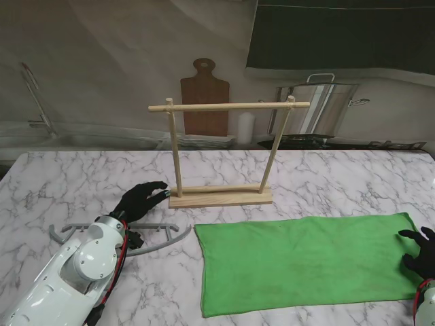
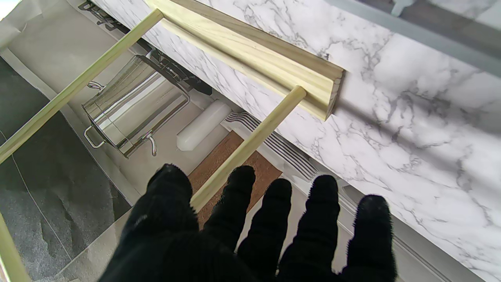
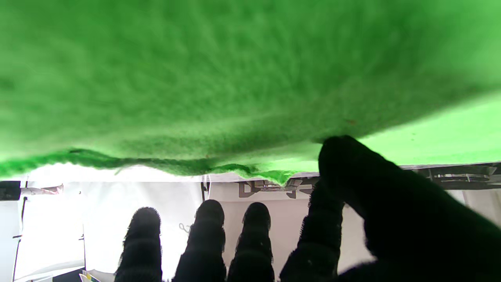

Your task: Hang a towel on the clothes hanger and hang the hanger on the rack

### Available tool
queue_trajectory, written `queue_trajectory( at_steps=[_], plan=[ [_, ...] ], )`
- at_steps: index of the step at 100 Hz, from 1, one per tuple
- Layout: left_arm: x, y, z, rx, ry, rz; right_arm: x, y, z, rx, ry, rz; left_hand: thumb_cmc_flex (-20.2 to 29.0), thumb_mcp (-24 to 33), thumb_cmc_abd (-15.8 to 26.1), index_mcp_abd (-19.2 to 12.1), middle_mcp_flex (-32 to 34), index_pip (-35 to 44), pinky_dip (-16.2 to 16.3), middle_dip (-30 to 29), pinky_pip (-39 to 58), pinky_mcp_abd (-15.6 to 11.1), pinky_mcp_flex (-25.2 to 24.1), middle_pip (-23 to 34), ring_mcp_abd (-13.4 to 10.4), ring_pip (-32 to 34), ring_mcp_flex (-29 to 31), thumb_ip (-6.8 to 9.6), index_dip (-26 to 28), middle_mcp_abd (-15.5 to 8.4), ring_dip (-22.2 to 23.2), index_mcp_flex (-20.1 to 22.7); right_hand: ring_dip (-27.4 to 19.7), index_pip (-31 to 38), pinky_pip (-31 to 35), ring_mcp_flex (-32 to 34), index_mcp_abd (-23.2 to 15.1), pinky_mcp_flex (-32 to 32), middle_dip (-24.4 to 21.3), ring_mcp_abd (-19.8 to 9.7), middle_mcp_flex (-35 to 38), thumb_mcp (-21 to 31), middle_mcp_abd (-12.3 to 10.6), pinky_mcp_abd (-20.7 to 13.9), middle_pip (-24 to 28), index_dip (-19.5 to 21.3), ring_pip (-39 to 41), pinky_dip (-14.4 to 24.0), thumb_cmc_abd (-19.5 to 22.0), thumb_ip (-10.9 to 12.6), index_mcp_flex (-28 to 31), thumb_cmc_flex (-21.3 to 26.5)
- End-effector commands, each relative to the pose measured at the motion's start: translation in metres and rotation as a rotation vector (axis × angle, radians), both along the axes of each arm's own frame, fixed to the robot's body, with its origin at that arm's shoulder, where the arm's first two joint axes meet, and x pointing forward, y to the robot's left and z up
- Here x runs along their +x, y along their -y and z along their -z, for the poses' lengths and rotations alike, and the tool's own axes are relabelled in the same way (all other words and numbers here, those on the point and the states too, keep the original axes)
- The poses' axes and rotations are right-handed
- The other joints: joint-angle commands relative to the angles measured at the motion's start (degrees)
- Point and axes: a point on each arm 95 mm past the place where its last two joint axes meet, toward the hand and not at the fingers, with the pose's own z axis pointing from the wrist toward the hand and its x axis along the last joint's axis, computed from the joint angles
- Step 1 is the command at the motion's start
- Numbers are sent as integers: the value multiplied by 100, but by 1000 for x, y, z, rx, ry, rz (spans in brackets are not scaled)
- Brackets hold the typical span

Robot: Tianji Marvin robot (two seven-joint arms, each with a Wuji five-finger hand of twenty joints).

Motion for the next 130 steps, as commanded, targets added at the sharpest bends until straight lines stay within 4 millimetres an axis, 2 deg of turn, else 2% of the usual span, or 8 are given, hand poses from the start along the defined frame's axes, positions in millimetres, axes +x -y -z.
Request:
queue_trajectory(
  at_steps=[1,30,40,49,63,83,104,130],
  plan=[
    [0,2,3,0,-19,11,-2,-2,8,6,-17,15,132,-66,277,-13,-116,-39,98,39,-108,56,-110,-47,21,-22,-57,-150,57,-36,33,47,-137,115,-158,-75,-274,-76,17,-154,-131,-329,-99,-126,97,129,-117,99,-21,-206,217,241],
    [0,2,3,-5,-24,8,5,-7,20,13,-33,28,135,-64,274,-14,-141,-40,101,35,-114,51,-111,-52,25,-25,-65,-150,56,-27,31,42,-173,1026,-175,136,-521,100,112,-236,143,-854,-313,-142,307,498,-30,86,108,-448,1330,638],
    [1,2,3,-6,-24,5,8,-9,26,20,-28,35,134,-64,273,-15,-148,-42,102,34,-116,54,-113,-53,19,-26,-69,-151,55,-25,31,39,-204,1619,-129,274,-585,211,182,-282,359,-1121,-411,-143,432,-188,58,19,31,-1022,1623,942],
    [1,2,3,-6,-25,4,10,-10,29,28,-24,40,127,-66,273,-10,-155,-43,102,33,-120,53,-116,-54,23,-27,-73,-152,55,-28,31,36,-214,1918,-84,343,-623,251,217,-289,495,-1216,-455,-135,492,-477,121,-39,14,-1126,1686,1008],
    [2,1,3,-7,-26,4,11,-11,32,34,-30,43,132,-63,272,-14,-158,-43,104,33,-124,50,-115,-54,22,-29,-77,-151,55,-28,30,35,-195,2051,-36,444,-545,318,238,-284,680,-1236,-464,-117,551,-451,187,-46,-28,-1156,1775,1025],
    [3,1,3,-10,-23,3,13,-15,34,39,39,23,130,-64,271,-12,-155,-43,107,34,-123,58,-116,-52,22,-26,-73,-152,55,-33,32,34,1,3030,285,1232,-371,555,558,-337,2269,-1443,-617,-14,1244,-545,632,-202,85,-1326,2871,1468],
    [4,-1,4,-11,-16,1,17,-22,24,32,126,-43,132,-62,274,-11,-158,-42,111,35,-121,59,-117,-51,16,-22,-67,-151,56,-33,34,36,695,3101,1343,2399,-229,692,1870,-451,4756,-1475,-281,59,1509,-66,1443,-966,214,-1341,3082,1739],
    [4,-2,4,-16,-4,0,29,-37,6,23,219,-129,115,-66,288,-31,-213,-81,115,32,-120,48,-115,-68,9,-26,-82,-151,42,-34,35,-59,1316,3163,2711,3427,86,997,2112,-554,5594,-1252,460,89,2595,202,2344,-1133,119,-1347,3168,1828]
  ],
)
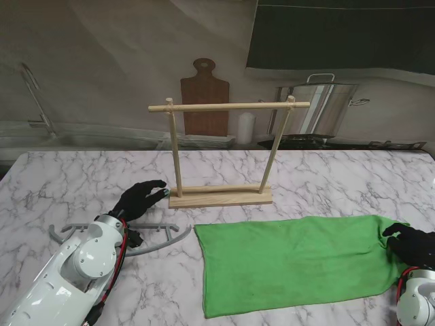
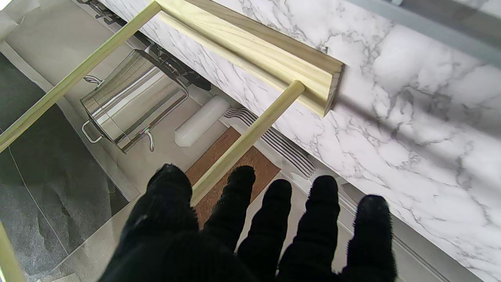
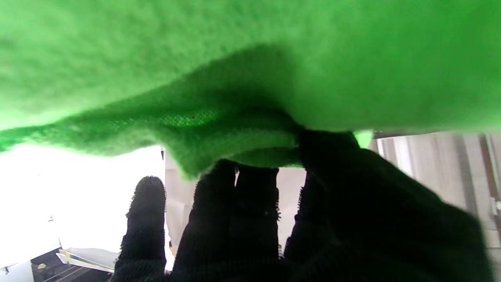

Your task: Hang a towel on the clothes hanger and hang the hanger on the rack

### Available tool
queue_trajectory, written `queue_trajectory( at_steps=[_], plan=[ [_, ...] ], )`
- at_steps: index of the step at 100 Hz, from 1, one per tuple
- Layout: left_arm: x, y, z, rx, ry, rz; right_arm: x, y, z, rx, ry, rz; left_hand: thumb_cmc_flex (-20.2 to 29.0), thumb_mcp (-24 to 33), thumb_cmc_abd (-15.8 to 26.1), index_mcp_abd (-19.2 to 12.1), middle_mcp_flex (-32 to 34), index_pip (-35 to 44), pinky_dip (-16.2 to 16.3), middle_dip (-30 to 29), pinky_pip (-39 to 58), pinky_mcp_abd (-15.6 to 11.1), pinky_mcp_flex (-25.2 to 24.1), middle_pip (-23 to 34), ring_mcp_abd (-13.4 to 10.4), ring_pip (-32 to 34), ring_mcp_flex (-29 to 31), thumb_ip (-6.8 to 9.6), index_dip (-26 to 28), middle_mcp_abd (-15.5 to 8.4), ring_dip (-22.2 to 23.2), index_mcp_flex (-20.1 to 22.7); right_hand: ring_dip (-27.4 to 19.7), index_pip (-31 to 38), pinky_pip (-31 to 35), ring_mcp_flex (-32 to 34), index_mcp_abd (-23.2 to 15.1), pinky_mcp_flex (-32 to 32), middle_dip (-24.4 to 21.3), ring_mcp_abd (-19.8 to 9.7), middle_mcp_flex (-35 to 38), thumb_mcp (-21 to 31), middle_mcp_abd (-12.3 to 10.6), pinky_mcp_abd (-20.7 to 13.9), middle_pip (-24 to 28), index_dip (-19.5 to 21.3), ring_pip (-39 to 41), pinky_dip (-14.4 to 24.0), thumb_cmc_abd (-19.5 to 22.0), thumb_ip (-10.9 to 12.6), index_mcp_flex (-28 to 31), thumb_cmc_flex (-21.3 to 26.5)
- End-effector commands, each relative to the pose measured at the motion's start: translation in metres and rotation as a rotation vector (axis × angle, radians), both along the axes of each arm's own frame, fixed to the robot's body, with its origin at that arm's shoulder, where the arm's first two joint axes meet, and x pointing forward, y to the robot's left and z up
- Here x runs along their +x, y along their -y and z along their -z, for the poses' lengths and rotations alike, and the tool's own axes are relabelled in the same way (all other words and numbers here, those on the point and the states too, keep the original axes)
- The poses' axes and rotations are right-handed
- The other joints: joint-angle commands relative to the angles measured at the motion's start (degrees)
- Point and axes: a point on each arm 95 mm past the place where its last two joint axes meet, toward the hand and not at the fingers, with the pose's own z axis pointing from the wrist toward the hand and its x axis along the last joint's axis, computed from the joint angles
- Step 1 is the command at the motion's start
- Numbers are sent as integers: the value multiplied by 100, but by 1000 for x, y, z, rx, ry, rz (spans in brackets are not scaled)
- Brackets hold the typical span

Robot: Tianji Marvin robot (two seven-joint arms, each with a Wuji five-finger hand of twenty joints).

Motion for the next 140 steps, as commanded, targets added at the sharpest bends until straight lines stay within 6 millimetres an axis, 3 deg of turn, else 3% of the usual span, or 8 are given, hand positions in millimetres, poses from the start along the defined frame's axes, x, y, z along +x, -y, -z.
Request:
queue_trajectory(
  at_steps=[1,26,51,77,114,140],
  plan=[
    [0,1,3,-3,-10,9,0,-11,2,6,9,-29,115,-65,289,-27,-182,-86,113,31,-119,51,-115,-71,11,-25,-59,-151,40,-33,36,-72,207,537,370,346,73,97,146,-189,304,138,270,92,439,380,287,-70,102,-50,498,287],
    [0,0,3,-7,-4,6,5,-32,-20,-2,54,-101,104,-66,288,-12,-195,-80,119,36,-112,46,-120,-61,2,-21,-63,-152,39,-39,41,-69,945,571,1404,959,382,714,606,58,494,266,552,258,956,515,1232,317,76,-54,542,401],
    [-1,-1,3,-7,2,1,11,-72,-51,21,81,-183,105,-65,293,-13,-198,-72,121,37,-108,40,-121,-61,9,-19,-62,-151,40,-37,44,-57,1162,554,1629,1195,744,954,881,409,605,203,701,410,1227,596,1770,494,195,-29,496,517],
    [0,-3,3,5,9,1,15,-139,-79,33,70,-275,115,-61,296,-6,-227,-54,121,35,-107,39,-125,-67,4,-19,-64,-150,48,-32,45,-18,1175,492,1676,1278,1052,943,914,550,712,214,801,444,1214,577,1864,556,191,-10,522,600],
    [-2,-7,4,18,13,-6,18,-245,-87,139,8,-403,115,-64,304,-5,-252,-54,114,31,-114,46,-133,-72,-2,-18,-69,-150,52,-30,45,-11,1178,445,1752,1392,1254,971,925,690,833,338,895,448,1213,571,1992,623,110,38,606,646],
    [-3,-11,3,13,24,-16,18,-299,-91,220,-41,-468,108,-66,307,-11,-258,-59,110,30,-122,39,-140,-71,3,-20,-74,-151,51,-27,45,-21,1185,472,1852,1602,1406,1074,958,837,998,566,981,398,1292,585,2159,665,-40,72,721,671]
  ],
)
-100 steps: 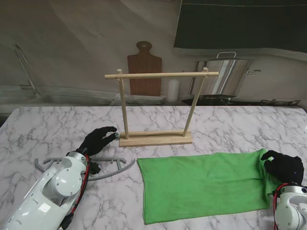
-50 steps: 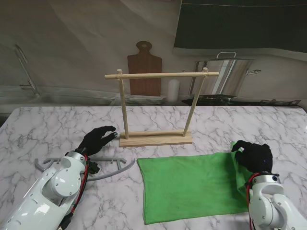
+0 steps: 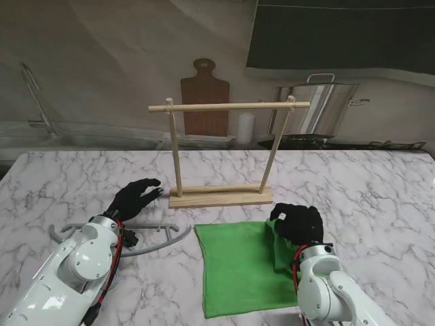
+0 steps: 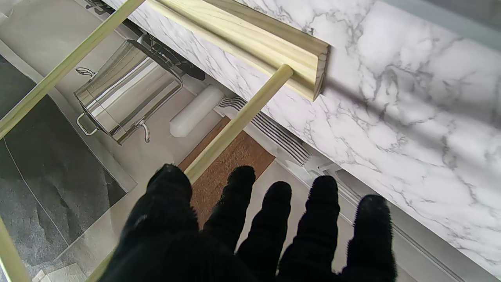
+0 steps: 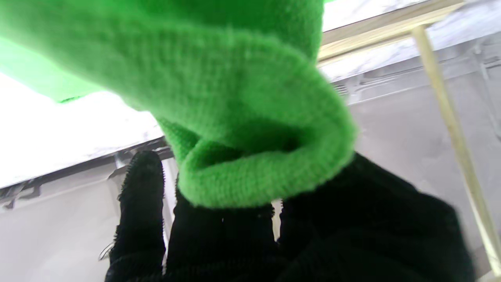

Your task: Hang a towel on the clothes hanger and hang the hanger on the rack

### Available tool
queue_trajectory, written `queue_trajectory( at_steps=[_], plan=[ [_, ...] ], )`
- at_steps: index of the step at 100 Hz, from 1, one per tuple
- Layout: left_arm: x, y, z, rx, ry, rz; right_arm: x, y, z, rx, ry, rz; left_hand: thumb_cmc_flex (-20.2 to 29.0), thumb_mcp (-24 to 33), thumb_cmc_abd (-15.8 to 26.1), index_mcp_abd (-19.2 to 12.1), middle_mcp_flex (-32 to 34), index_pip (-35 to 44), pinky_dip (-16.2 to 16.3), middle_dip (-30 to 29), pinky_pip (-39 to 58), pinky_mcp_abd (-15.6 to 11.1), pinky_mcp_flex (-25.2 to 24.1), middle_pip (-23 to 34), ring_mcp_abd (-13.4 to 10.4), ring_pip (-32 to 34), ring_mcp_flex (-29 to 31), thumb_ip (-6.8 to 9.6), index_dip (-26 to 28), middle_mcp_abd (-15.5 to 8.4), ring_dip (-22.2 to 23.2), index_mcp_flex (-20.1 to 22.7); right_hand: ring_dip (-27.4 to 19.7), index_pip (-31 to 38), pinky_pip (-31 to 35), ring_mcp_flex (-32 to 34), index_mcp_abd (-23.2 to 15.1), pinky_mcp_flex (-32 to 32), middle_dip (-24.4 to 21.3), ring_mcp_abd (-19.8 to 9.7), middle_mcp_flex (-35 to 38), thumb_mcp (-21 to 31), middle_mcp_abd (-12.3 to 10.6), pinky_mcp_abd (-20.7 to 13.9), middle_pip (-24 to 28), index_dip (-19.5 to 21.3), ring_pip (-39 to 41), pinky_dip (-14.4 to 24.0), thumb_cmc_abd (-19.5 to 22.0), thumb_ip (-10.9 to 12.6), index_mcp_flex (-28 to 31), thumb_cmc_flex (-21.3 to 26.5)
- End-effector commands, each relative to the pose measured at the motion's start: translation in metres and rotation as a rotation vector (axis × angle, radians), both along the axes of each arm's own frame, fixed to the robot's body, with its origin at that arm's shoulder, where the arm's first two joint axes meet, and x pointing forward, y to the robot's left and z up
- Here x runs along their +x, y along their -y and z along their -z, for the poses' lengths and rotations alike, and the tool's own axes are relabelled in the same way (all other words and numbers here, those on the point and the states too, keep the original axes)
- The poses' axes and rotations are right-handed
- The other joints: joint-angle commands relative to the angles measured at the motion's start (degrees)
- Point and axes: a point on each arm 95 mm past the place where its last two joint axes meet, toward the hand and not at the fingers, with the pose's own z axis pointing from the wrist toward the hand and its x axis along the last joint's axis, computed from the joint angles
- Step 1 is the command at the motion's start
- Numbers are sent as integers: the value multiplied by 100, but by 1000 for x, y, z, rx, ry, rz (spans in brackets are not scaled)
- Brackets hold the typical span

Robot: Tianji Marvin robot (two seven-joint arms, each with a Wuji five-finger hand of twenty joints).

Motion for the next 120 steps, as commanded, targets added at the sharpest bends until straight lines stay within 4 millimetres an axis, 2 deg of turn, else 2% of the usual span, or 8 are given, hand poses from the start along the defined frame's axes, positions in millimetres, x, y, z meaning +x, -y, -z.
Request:
queue_trajectory(
  at_steps=[1,43,72,82,93,101,110,120],
  plan=[
    [-1,0,3,-1,-8,7,-1,-17,-7,35,0,-25,103,-69,308,-13,-138,-59,99,30,-123,38,-131,-66,-8,-22,-76,-152,50,-35,44,-22,85,533,137,337,171,35,107,-30,303,266,319,43,394,285,156,69,87,71,522,163],
    [-1,-2,1,0,5,-2,-17,-86,-5,124,-141,-190,113,-63,310,-9,-156,-68,99,27,-132,43,-133,-69,-3,-20,-74,-150,46,-29,46,-42,46,494,195,413,306,79,106,42,344,313,325,31,361,280,191,69,89,64,512,176],
    [-1,-3,1,0,6,-2,-16,-112,5,125,-213,-251,108,-66,310,-14,-160,-69,96,26,-148,52,-142,-69,-7,-20,-71,-151,45,-28,46,-46,-22,423,201,339,377,58,45,20,277,244,316,41,241,222,86,57,192,59,446,225],
    [-1,-3,1,0,6,-2,-14,-116,9,134,-218,-251,106,-67,310,-12,-157,-71,95,26,-152,53,-145,-68,-3,-24,-79,-151,45,-29,46,-49,-132,330,132,262,389,-14,-188,-25,226,107,251,45,-85,124,-151,10,277,45,341,229],
    [-2,-3,1,0,7,-3,-13,-117,13,136,-225,-265,106,-66,309,-13,-159,-69,93,26,-162,55,-148,-69,0,-23,-75,-151,45,-32,46,-45,-313,-51,-68,-30,456,-243,-933,-62,75,56,129,51,-986,-507,-682,-63,349,115,-76,108],
    [-2,-3,1,0,6,-2,-14,-115,17,133,-256,-290,110,-64,307,-13,-161,-68,92,25,-168,48,-148,-70,-7,-23,-74,-151,45,-31,45,-43,-413,-585,-263,-565,387,-528,-1302,18,-622,49,79,53,-1513,-757,-1085,-69,426,197,-619,-523],
    [-2,-3,1,2,6,-1,-16,-111,22,127,-299,-332,104,-65,306,-14,-162,-69,89,25,-181,55,-154,-70,-1,-23,-72,-151,44,-30,46,-47,-696,-1983,-494,-1357,326,-791,-1818,-29,-1870,-182,-12,88,-1913,87,-1718,84,628,770,-873,-1718],
    [-2,-3,1,4,8,-2,-18,-106,26,92,-335,-378,100,-67,309,-13,-171,-72,83,24,-201,55,-167,-73,-3,-28,-80,-152,43,-36,44,-53,-1032,-2266,-685,-2134,206,-1049,-2091,-102,-3096,-985,-180,42,-2168,250,-2365,112,689,844,-1336,-2427]
  ],
)
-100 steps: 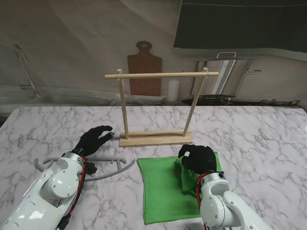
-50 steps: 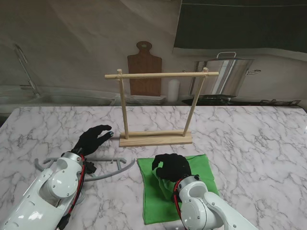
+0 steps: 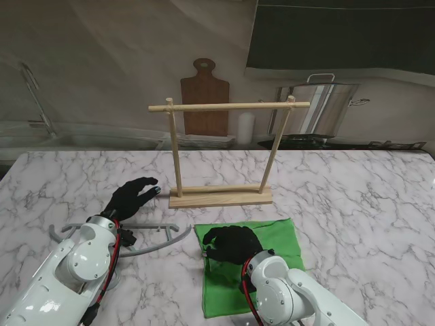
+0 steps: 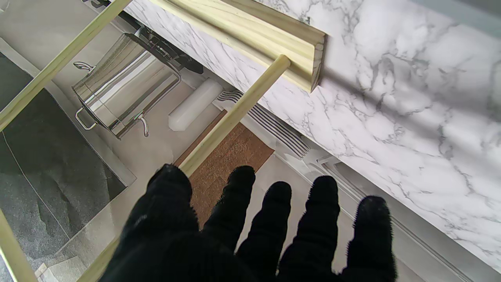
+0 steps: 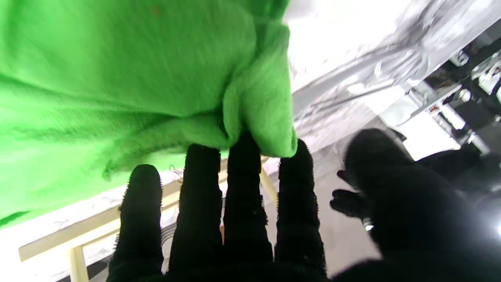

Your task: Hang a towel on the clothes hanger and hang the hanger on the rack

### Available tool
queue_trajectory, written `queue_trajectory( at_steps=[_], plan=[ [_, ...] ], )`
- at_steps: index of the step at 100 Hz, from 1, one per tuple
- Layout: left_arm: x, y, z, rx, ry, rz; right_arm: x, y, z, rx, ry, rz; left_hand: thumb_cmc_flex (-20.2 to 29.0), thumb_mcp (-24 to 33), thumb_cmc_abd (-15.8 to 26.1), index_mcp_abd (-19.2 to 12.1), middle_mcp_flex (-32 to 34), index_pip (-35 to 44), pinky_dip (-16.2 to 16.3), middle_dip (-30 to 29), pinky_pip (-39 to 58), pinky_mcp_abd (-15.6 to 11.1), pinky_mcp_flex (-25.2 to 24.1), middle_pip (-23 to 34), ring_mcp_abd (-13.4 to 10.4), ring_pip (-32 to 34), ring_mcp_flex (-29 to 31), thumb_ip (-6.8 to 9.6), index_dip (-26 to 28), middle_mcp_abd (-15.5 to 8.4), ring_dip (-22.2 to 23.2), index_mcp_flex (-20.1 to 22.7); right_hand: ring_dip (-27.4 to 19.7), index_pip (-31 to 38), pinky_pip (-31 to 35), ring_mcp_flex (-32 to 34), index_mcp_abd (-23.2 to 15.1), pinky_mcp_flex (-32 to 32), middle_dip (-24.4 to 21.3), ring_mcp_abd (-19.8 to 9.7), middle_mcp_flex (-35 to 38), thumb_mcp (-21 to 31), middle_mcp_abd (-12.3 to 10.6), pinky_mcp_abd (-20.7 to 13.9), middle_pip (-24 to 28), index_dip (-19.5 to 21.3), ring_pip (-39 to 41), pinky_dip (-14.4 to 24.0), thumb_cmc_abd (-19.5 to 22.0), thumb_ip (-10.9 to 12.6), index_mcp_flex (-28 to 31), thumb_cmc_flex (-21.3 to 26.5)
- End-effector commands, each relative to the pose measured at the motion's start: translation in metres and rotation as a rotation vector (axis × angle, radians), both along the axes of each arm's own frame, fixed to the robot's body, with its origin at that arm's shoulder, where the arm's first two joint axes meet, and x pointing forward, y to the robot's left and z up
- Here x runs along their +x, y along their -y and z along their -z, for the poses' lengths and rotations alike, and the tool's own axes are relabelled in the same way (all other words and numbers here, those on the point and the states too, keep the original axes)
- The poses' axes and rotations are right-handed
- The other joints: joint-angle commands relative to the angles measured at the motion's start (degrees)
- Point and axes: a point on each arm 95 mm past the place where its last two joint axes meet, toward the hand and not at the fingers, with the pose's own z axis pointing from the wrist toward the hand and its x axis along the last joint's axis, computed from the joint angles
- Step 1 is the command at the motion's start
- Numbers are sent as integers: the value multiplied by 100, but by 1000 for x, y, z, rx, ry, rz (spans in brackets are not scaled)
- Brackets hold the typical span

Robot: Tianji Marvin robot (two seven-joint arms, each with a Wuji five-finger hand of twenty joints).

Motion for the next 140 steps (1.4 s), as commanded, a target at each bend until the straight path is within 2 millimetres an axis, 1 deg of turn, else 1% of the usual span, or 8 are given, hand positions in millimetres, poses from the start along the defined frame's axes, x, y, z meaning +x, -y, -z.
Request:
queue_trajectory(
  at_steps=[1,15,36,58,88,95,115,140],
  plan=[
    [-1,2,2,3,-10,10,-3,9,7,-35,-4,0,99,-68,307,-13,-168,-72,81,24,-203,55,-110,-72,-1,-28,-71,-152,43,-31,43,-53,-240,-199,-158,-583,-222,-231,-229,-145,-724,-426,-198,19,-292,140,-406,101,186,183,-327,-452],
    [-1,2,3,7,-8,12,-5,14,10,-82,-13,-60,92,-67,308,-19,-175,-73,73,23,-233,57,-123,-73,-10,-32,-74,-152,43,-34,42,-56,-569,-485,-414,-1308,-374,-570,-553,-186,-1559,-1136,-198,-92,-543,-21,-931,145,393,195,-677,-819],
    [0,2,3,10,-12,15,-9,25,6,-80,-45,-113,87,-67,300,-26,-171,-73,67,23,-265,62,-128,-71,-11,-32,-73,-152,43,-39,42,-60,-1134,-1206,-1442,-2241,-1858,-1301,-978,-56,-2769,-1934,-177,79,-1310,-618,-1804,66,932,190,-2212,-763],
    [0,3,3,14,-16,15,-13,33,1,-54,-31,-135,76,-68,294,-27,-186,-75,69,20,-281,60,-123,-75,-16,-36,-79,-153,42,-39,41,-66,-1205,-1532,-1731,-1987,-1858,-1201,-993,-71,-2048,-2071,-81,277,-1280,-907,-1876,22,984,193,-2622,-716],
    [1,3,3,17,-16,13,-12,55,-15,26,59,-58,69,-65,291,-29,-192,-75,70,19,-317,68,-124,-74,-26,-39,-82,-152,42,-42,41,-70,-948,-1028,-1530,-1500,-1872,-929,-536,-72,-1718,-2056,-234,274,-415,-742,-1530,168,961,228,-2136,-598],
    [0,3,3,18,-15,14,-10,66,-21,3,121,-55,68,-66,291,-22,-196,-75,73,18,-324,66,-124,-76,-17,-37,-79,-153,42,-34,41,-69,-873,-671,-1311,-1361,-1572,-746,-520,-104,-1639,-2072,-300,237,-355,-617,-1410,277,948,251,-1747,-592],
    [0,2,4,21,-15,13,-9,122,-29,-167,156,-67,72,-65,297,-21,-204,-73,80,16,-338,59,-124,-79,-12,-41,-88,-153,43,-35,40,-65,-1132,-1038,-1600,-2051,-772,-1126,-794,-210,-2577,-1231,-430,97,-945,-742,-1809,11,44,128,-2197,-1415],
    [0,4,4,33,-19,16,-14,175,-25,-341,192,-28,72,-65,298,-22,-204,-70,87,16,-360,62,-121,-78,-17,-41,-85,-153,44,-41,40,-58,-1443,-1943,-2427,-2596,-1069,-1246,-1098,-217,-3470,-612,-521,74,-1530,-874,-2240,-291,-788,7,-2874,-1535]
  ],
)
